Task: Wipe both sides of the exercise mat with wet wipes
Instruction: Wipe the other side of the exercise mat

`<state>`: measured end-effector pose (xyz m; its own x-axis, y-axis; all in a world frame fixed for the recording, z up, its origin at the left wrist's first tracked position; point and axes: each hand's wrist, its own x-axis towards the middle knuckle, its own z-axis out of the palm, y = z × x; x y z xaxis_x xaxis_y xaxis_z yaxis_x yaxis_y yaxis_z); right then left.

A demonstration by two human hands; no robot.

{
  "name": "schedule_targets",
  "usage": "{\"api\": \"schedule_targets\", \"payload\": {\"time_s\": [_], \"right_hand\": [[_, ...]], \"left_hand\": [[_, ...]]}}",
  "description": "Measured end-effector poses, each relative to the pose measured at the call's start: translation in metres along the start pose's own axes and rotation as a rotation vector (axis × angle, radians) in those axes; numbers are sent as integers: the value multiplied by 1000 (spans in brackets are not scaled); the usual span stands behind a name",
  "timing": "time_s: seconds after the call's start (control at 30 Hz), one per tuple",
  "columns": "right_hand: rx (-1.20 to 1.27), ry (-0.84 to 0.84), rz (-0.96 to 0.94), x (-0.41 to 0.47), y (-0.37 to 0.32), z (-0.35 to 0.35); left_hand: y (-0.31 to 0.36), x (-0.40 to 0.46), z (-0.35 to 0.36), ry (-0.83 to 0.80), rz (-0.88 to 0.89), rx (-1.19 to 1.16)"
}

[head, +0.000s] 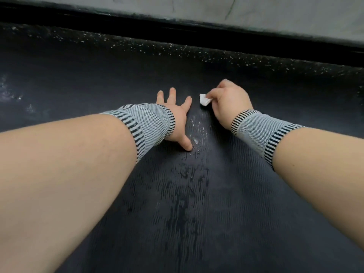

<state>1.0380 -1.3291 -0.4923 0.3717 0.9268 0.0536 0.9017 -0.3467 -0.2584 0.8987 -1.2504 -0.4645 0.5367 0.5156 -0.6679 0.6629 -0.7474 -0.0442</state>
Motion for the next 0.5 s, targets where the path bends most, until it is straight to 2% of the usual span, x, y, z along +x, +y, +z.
{"api": "schedule_targets", "payload": {"time_s": [0.2,0.27,0.4,0.5], "right_hand": [[100,-117,-309,-83,-14,-7],[54,-134,-248,-67,-13,-8],[17,-34,31,-38,-18,0],[26,-38,18,-77,-28,5]], "left_hand": [[0,0,6,49,-3,18],[0,-3,5,62,-9,1],[-1,-9,8,95,2,-17],[-7,-15,16,157,31,-58]]}}
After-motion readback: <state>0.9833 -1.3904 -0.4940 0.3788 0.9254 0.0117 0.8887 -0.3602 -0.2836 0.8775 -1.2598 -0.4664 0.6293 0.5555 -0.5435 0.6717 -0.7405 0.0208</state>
